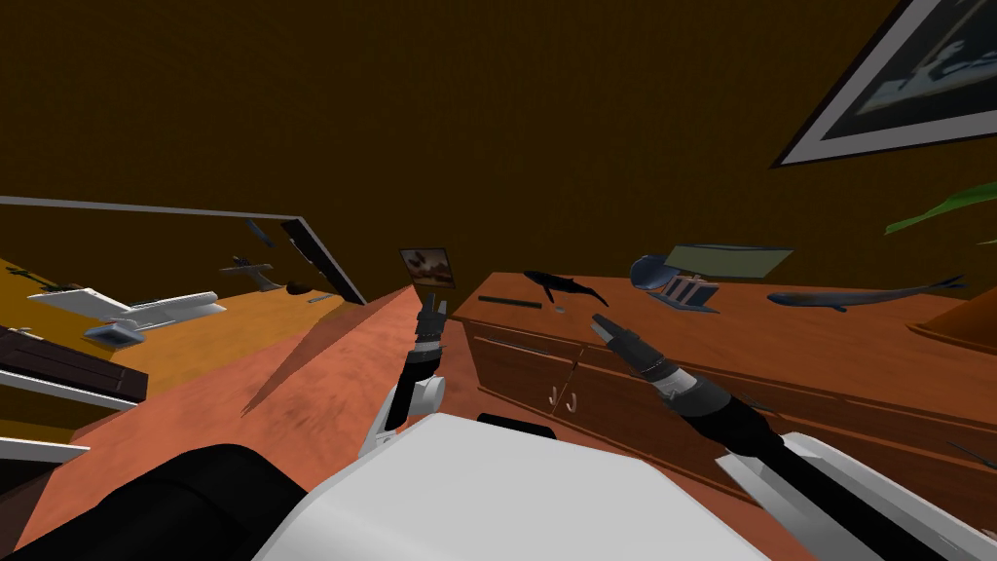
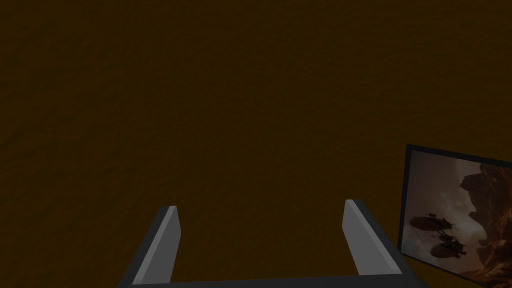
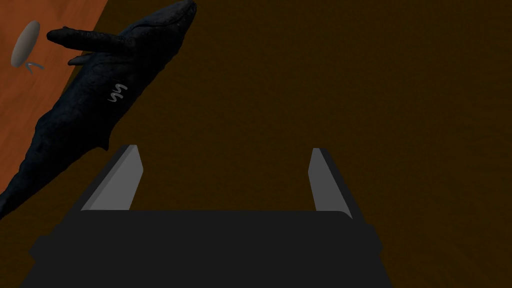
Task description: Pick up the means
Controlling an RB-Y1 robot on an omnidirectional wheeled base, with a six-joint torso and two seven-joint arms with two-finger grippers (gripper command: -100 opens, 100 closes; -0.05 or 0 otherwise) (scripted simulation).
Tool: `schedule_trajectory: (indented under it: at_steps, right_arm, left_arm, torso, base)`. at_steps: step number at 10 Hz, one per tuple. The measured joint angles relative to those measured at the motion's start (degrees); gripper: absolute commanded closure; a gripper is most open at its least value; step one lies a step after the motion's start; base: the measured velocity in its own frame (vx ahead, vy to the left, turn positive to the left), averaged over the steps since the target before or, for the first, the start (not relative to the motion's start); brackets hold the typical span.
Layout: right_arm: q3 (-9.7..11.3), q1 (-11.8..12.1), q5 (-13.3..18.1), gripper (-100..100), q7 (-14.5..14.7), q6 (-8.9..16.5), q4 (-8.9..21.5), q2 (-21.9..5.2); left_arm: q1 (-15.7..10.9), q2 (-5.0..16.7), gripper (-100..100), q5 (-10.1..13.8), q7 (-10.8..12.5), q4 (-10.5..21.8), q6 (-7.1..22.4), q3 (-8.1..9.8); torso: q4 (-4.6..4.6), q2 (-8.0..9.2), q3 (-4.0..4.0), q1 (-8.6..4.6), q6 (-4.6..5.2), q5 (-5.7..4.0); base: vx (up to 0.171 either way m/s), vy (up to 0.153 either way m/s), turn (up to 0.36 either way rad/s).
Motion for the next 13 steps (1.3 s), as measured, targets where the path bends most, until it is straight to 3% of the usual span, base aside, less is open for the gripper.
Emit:
schedule_trajectory:
  at_steps: [13]
  right_arm:
    - [-0.8,1.9,-1.7,-100,-5.1,5.3,2.2,-19.7]
  left_arm:
    - [0.0,0.0,0,0.0,0.0,0.0,0.0,0.00]
  torso:
    - [0.00,0.00,0.00,0.01,0.01,-0.01]
  base:
    - [-0.001,0.003,0.030]
